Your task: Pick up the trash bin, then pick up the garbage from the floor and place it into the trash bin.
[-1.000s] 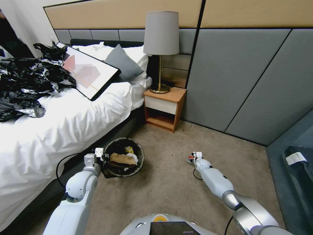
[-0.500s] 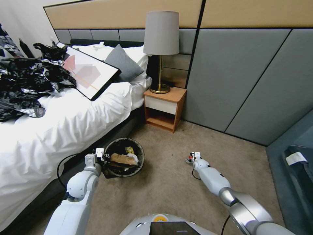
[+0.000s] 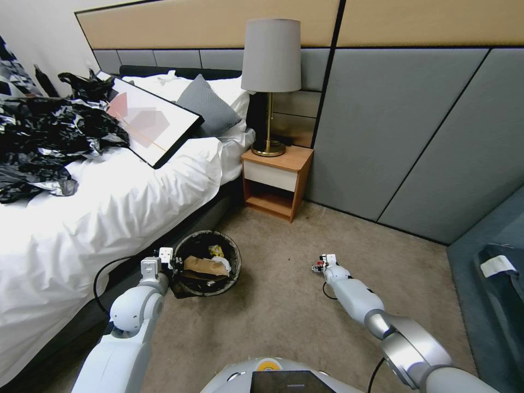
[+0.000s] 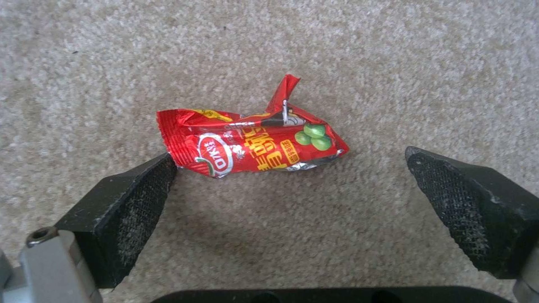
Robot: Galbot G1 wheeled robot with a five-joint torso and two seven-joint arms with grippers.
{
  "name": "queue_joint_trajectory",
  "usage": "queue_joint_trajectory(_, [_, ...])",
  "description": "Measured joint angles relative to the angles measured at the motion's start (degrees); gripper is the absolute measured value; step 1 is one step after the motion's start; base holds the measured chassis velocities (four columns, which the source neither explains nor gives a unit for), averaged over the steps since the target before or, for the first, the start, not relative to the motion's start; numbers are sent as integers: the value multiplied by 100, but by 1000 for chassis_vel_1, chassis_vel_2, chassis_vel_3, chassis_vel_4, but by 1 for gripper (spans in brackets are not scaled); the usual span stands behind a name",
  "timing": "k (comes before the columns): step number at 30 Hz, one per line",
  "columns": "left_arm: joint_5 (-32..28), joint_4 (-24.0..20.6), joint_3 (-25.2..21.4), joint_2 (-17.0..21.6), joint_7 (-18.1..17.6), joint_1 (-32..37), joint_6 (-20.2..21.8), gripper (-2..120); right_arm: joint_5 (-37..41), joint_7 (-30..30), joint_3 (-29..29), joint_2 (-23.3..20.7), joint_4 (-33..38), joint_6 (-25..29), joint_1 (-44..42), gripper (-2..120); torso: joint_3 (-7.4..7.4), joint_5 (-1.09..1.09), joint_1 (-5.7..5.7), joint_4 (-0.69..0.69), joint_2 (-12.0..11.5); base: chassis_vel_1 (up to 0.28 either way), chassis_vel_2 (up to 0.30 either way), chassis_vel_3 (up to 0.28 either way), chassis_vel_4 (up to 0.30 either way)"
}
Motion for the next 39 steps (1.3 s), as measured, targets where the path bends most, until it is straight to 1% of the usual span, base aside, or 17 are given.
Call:
queue_joint_trajectory(2, [9, 4, 8, -4, 2, -9, 0, 0, -4, -12, 0, -19, -10, 9, 1, 100, 0, 0, 0, 2, 0, 0, 0, 0, 0])
queue_joint_trajectory(6, [14, 21, 13, -4, 3, -21, 0, 0, -27, -25, 1, -26, -26, 20, 4, 98, 0, -2, 0, 0, 0, 0, 0, 0, 0])
queue_joint_trajectory(8, [18, 22, 27, -6, 5, -20, 0, 0, -73, -57, 13, 10, -78, 91, 19, 91, 1, -6, 0, -2, 0, 0, 0, 0, 0])
queue_joint_trajectory(9, [18, 22, 27, -6, 5, -20, 0, 0, -73, -57, 13, 10, -78, 91, 19, 91, 1, -6, 0, -2, 0, 0, 0, 0, 0])
queue_joint_trajectory(13, [30, 32, 57, -4, 15, -14, 0, 0, -170, -127, 14, 44, -93, 129, 25, 81, 0, -6, 0, -3, 1, 0, 0, 0, 0])
queue_joint_trajectory(16, [42, 40, 78, 19, 20, -13, 0, 0, -216, -217, 10, 46, -31, 152, -8, 69, 0, -4, 0, -4, 0, 0, 0, 0, 0])
queue_joint_trajectory(17, [42, 40, 78, 19, 20, -13, 0, 0, -216, -217, 10, 46, -31, 152, -8, 69, 0, -4, 0, -4, 0, 0, 0, 0, 0])
queue_joint_trajectory(20, [51, 39, 89, 18, 24, -14, 0, 0, -271, -241, -7, 56, 9, 163, -13, 57, 0, -2, 0, 0, 0, 0, 0, 0, 0])
queue_joint_trajectory(21, [51, 39, 89, 18, 24, -14, 0, 0, -271, -241, -7, 56, 9, 163, -13, 57, 0, -2, 0, 0, 0, 0, 0, 0, 0])
queue_joint_trajectory(24, [63, 38, 90, 8, 29, -12, 0, 0, -290, -276, -59, 31, 76, 150, -16, 44, 1, 3, 0, 3, 0, 0, 0, 0, 0])
queue_joint_trajectory(25, [63, 38, 90, 8, 29, -12, 0, 0, -290, -276, -59, 31, 76, 150, -16, 44, 1, 3, 0, 3, 0, 0, 0, 0, 0])
queue_joint_trajectory(28, [74, 38, 98, -12, 33, -2, 0, 0, -313, -301, -60, 54, 51, 156, -16, 30, 1, 2, 0, 4, 0, 0, 0, 0, 0])
queue_joint_trajectory(29, [74, 38, 98, -12, 33, -2, 0, 0, -313, -301, -60, 54, 51, 156, -16, 30, 1, 2, 0, 4, 0, 0, 0, 0, 0])
queue_joint_trajectory(32, [76, 35, 81, -9, 37, 4, 0, 0, -334, -318, -47, 72, 27, 182, -26, 15, 1, 2, 0, 3, 0, 0, 0, 0, 0])
queue_joint_trajectory(33, [76, 35, 81, -9, 37, 4, 0, 0, -334, -318, -47, 72, 27, 182, -26, 15, 1, 2, 0, 3, 0, 0, 0, 0, 0])
queue_joint_trajectory(35, [76, 35, 62, -4, 39, 2, 0, 0, -343, -328, -43, 84, -15, 207, -16, 4, 1, 4, 0, 4, 0, 0, 0, 0, 0])
queue_joint_trajectory(39, [78, 35, 50, 0, 38, 3, 0, 0, -357, -327, -36, 81, -43, 213, -10, 0, 1, -2, 0, 1, 0, 0, 0, 0, 0])
